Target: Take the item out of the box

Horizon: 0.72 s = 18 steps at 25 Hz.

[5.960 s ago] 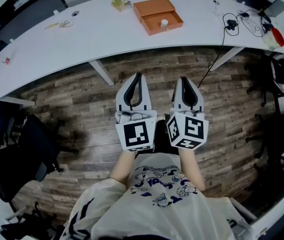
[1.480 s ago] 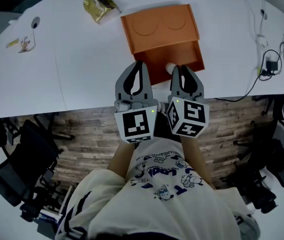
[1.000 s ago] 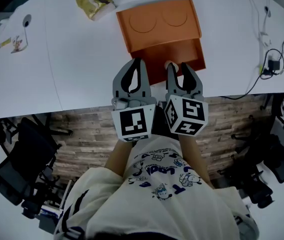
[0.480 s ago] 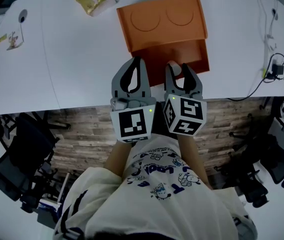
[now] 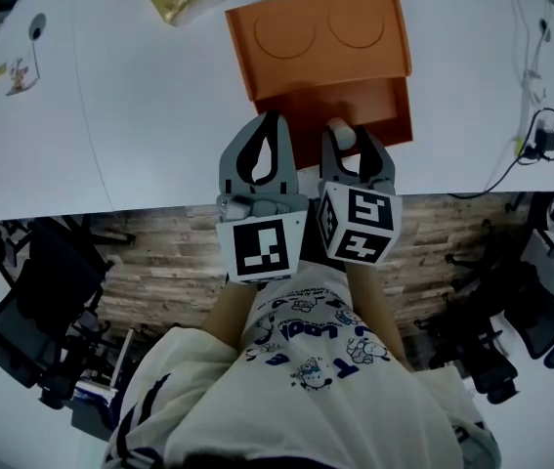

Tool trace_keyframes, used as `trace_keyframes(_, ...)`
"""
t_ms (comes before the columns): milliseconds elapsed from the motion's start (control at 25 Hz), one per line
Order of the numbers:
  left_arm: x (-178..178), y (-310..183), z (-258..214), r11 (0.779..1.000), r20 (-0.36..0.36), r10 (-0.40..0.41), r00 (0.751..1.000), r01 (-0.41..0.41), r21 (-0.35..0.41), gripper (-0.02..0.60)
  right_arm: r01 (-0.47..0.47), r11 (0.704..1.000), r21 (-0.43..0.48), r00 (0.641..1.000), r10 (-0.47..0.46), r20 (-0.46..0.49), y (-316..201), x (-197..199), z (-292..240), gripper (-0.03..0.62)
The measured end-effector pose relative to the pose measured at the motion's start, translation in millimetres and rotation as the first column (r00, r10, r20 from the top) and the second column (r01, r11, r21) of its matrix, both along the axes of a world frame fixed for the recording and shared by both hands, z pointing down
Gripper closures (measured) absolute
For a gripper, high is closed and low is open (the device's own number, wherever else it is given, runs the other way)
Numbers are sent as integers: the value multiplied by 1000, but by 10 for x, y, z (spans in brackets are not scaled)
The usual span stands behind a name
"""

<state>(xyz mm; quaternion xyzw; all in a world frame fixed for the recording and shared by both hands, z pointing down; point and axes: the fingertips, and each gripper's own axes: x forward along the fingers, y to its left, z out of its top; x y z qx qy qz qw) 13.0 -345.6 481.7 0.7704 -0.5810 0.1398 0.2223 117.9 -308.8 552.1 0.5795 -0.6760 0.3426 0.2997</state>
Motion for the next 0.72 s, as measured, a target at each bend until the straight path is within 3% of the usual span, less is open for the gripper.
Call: trace_keyframes(720, -119, -19, 109, 999, 10, -36, 999, 37, -26, 563, 29, 995, -92, 999, -33, -35, 27, -9, 144, 390)
